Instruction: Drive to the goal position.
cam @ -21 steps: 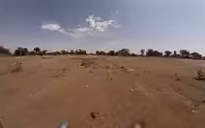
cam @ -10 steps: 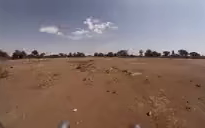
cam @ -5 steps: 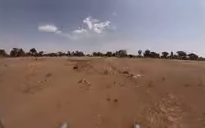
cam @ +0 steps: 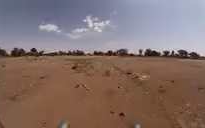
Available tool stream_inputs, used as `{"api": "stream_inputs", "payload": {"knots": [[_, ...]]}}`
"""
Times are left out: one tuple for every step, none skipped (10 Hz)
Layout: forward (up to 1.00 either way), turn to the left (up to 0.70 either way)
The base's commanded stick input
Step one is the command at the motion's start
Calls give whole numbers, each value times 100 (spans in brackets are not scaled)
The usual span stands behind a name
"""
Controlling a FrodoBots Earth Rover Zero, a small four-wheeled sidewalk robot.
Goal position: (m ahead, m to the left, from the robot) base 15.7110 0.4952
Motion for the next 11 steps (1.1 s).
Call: {"api": "stream_inputs", "payload": {"knots": [[70, 0], [70, 0], [70, 0], [70, 0], [70, 0], [70, 0], [70, 0], [70, 0], [70, 0], [70, 0], [70, 0]]}}
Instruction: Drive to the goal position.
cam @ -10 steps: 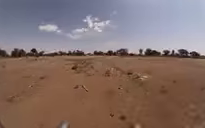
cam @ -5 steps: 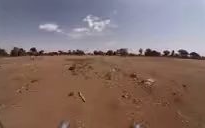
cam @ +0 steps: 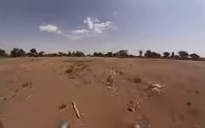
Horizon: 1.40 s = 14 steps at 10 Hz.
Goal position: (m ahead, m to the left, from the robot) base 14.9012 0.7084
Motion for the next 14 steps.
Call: {"api": "stream_inputs", "payload": {"knots": [[70, 0], [70, 0], [70, 0], [70, 0], [70, 0], [70, 0], [70, 0], [70, 0], [70, 0], [70, 0], [70, 0], [70, 0], [70, 0], [70, 0]]}}
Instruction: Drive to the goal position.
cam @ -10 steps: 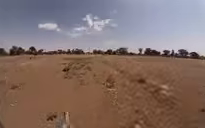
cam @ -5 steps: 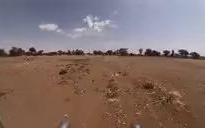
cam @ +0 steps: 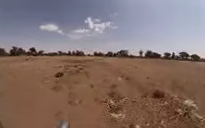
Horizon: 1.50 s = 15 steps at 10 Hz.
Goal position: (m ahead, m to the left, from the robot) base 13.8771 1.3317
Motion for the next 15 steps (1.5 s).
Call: {"api": "stream_inputs", "payload": {"knots": [[70, 0], [70, 0], [70, 0], [70, 0], [70, 0], [70, 0], [70, 0], [70, 0], [70, 0], [70, 0], [70, 0], [70, 0], [70, 0], [70, 0], [70, 0]]}}
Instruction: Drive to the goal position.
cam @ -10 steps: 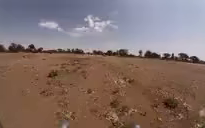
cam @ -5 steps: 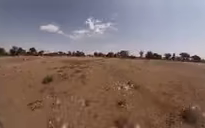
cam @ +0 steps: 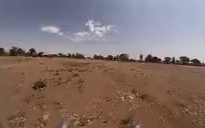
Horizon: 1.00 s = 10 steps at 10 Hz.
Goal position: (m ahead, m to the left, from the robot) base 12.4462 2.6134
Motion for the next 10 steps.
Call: {"api": "stream_inputs", "payload": {"knots": [[70, 0], [70, 0], [70, 0], [70, 0], [70, 0], [70, 0], [70, 0], [70, 0], [70, 0], [70, 0]]}}
